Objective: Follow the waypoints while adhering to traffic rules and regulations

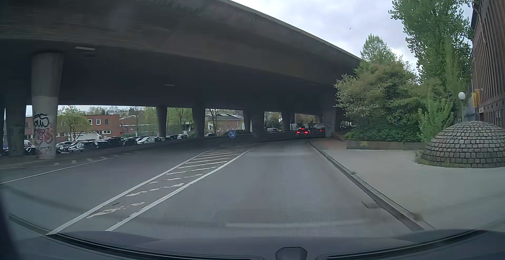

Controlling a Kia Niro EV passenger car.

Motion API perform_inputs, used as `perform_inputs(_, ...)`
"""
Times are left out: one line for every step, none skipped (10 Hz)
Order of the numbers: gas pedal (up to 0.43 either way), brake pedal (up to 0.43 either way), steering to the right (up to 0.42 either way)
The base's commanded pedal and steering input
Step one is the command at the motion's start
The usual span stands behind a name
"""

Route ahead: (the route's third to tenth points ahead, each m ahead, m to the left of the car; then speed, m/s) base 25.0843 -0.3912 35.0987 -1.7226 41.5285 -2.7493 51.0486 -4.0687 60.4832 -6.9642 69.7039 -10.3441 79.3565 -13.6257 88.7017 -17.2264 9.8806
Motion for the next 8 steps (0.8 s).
perform_inputs(0.059,0.000,0.018)
perform_inputs(0.059,0.000,0.018)
perform_inputs(0.059,0.000,0.018)
perform_inputs(0.059,0.000,0.018)
perform_inputs(0.059,0.000,0.018)
perform_inputs(0.059,0.000,0.018)
perform_inputs(0.059,0.000,0.017)
perform_inputs(0.059,0.000,0.017)
